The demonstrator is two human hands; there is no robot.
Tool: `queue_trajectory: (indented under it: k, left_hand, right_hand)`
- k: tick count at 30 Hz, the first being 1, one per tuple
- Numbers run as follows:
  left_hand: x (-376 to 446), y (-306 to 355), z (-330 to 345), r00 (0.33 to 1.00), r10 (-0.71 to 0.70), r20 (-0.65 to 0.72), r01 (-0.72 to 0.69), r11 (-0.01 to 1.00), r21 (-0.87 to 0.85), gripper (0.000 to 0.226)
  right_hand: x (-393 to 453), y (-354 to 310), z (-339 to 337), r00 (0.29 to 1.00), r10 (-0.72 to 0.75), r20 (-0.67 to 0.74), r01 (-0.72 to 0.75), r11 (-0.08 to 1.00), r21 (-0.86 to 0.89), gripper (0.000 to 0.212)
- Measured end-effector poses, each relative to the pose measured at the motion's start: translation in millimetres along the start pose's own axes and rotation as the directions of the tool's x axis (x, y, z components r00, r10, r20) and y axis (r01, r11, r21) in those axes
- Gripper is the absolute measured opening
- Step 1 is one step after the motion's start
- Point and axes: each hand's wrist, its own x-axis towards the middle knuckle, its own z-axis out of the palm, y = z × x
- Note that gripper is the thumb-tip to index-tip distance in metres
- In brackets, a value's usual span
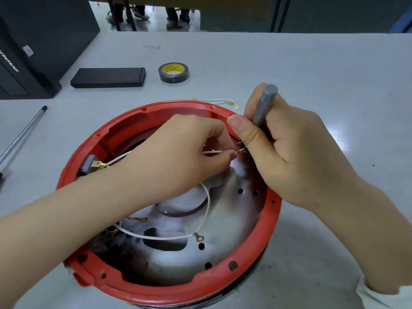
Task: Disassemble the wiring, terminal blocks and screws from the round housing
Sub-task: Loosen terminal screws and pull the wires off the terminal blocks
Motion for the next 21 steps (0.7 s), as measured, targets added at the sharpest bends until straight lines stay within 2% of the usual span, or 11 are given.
queue_trajectory:
  k: [3, 12, 21]
  left_hand:
    - [-0.1, -0.2, 0.3, 1.0, 0.0, 0.005, 0.0, 1.0, -0.009, 0.013]
    - [1.2, -1.4, 0.7, 1.0, -0.01, 0.0, 0.01, 1.0, 0.002, 0.013]
    - [0.6, -0.5, 0.8, 1.0, 0.001, 0.016, -0.001, 0.999, 0.032, 0.016]
  right_hand:
    - [1.0, -0.3, -0.3, 1.0, -0.008, 0.008, 0.008, 1.0, -0.021, 0.013]
    - [0.2, 2.2, 3.3, 0.996, 0.044, -0.075, -0.039, 0.998, 0.058, 0.02]
    - [2.0, -4.9, -1.3, 0.999, -0.017, 0.035, 0.02, 0.997, -0.068, 0.013]
